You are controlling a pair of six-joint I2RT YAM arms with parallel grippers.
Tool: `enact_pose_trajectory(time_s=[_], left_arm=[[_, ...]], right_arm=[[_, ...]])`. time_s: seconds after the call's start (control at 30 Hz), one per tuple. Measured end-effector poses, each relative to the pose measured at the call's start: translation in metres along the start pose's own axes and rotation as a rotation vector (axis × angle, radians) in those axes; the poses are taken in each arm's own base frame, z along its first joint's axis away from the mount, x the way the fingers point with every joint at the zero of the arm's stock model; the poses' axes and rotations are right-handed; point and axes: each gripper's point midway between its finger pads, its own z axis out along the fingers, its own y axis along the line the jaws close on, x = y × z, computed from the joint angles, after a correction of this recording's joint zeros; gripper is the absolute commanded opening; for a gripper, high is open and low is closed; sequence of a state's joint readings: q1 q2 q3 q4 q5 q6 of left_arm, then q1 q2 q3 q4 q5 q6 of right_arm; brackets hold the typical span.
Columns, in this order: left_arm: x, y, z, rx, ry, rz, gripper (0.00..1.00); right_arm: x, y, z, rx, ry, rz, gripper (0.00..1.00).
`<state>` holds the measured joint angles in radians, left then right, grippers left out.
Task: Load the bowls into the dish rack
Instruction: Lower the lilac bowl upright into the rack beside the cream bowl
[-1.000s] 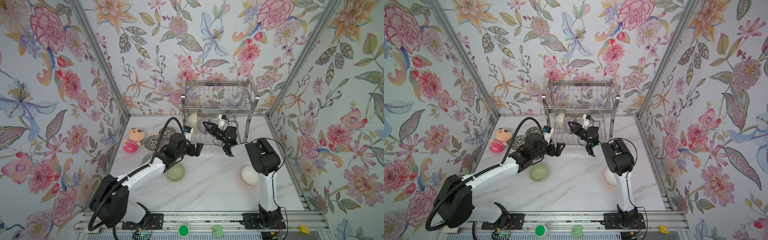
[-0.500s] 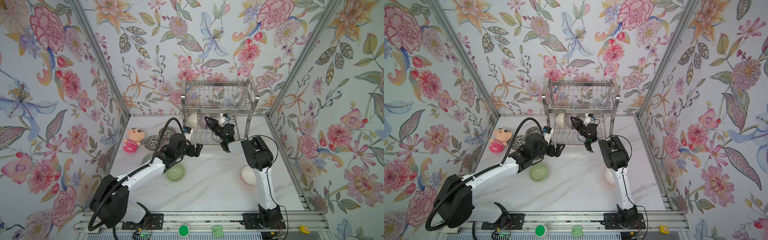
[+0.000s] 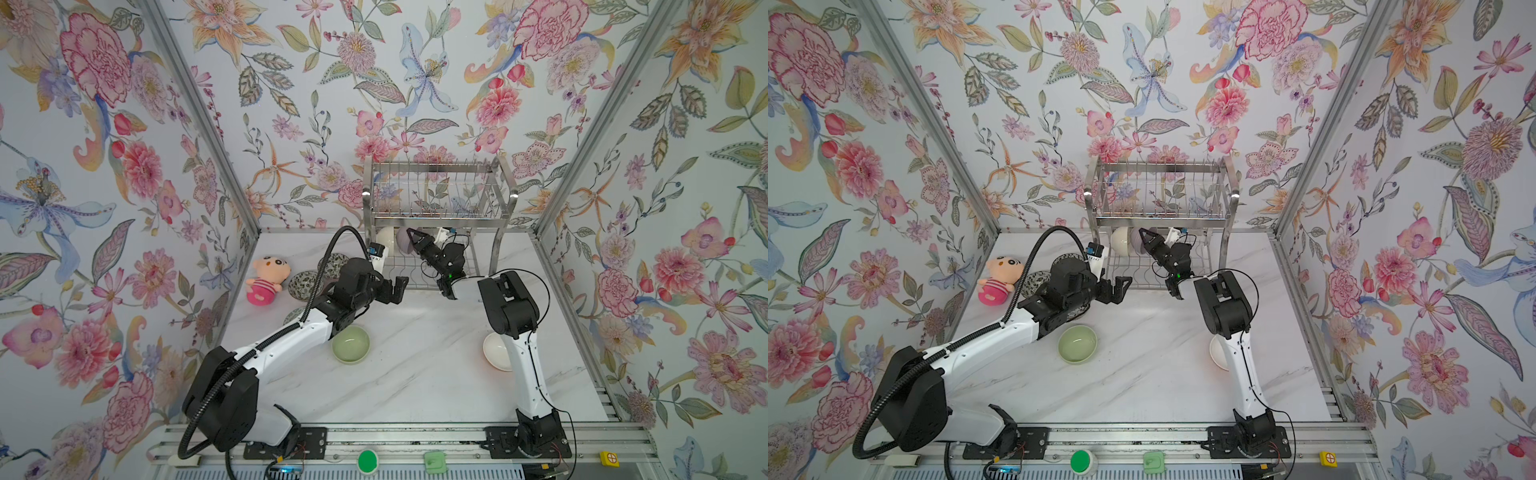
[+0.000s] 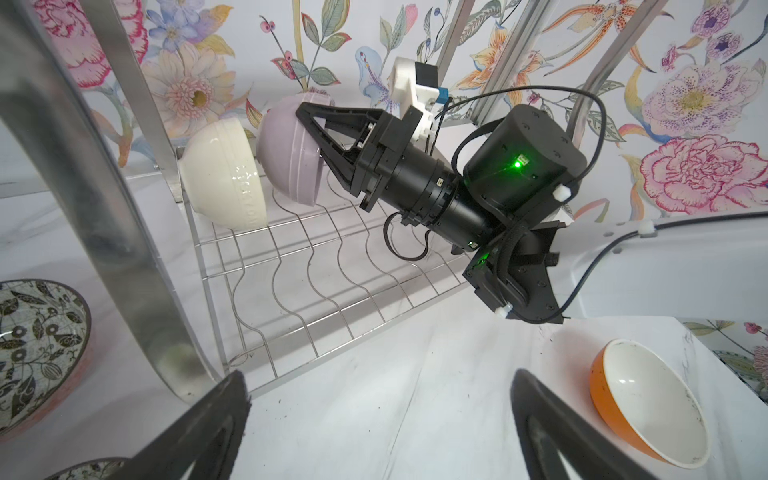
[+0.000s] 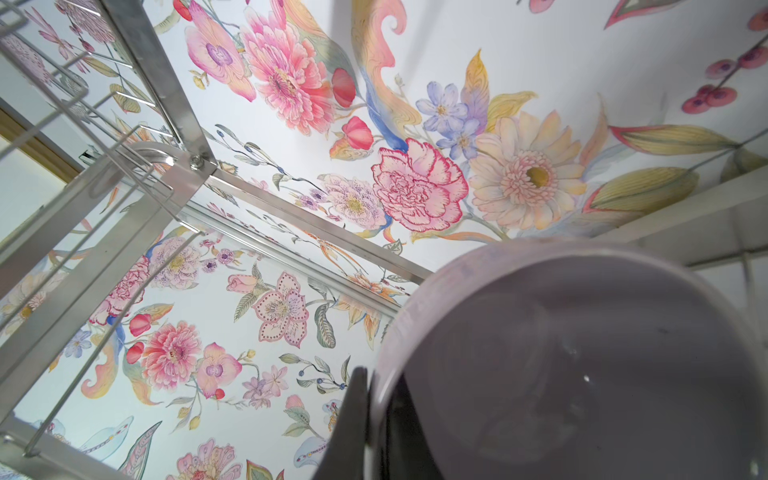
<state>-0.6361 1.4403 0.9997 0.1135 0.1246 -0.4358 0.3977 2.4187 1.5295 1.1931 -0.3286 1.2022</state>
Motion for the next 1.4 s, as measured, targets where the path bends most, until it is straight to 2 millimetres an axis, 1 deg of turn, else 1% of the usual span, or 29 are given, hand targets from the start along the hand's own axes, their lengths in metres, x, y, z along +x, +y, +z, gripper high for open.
enact_pose_trajectory(time_s=[0.1,0.2,0.23,0.47,0.67,1.23,1.4], left_arm=[[-0.003,0.005,0.002,-0.027,-0.018,0.010,0.99],[-0.009,0.009,0.002,-0.055,-0.043,0.019,0.99],[-0.011,0.011,0.002,-0.067,-0.052,0.026,0.99],[-0.015,0.016,0.003,-0.096,-0.074,0.038,0.99],[-0.011,0.017,0.006,-0.099,-0.063,0.039,0.99],[-0.010,0.018,0.006,-0.104,-0.060,0.057,0.99],[-0.010,0.019,0.006,-0.109,-0.059,0.057,0.99]], right_arm=[[0.002,-0.005,0.002,0.000,0.002,0.011,0.00],[0.006,-0.017,0.003,0.013,0.007,0.026,0.00],[0.007,-0.017,0.003,0.007,0.008,0.028,0.00],[0.006,-0.012,0.012,-0.022,0.021,0.030,0.00],[0.010,-0.023,0.016,-0.017,0.032,0.055,0.00],[0.010,-0.025,0.018,-0.012,0.032,0.074,0.00],[0.007,-0.027,0.016,-0.011,0.027,0.075,0.06]])
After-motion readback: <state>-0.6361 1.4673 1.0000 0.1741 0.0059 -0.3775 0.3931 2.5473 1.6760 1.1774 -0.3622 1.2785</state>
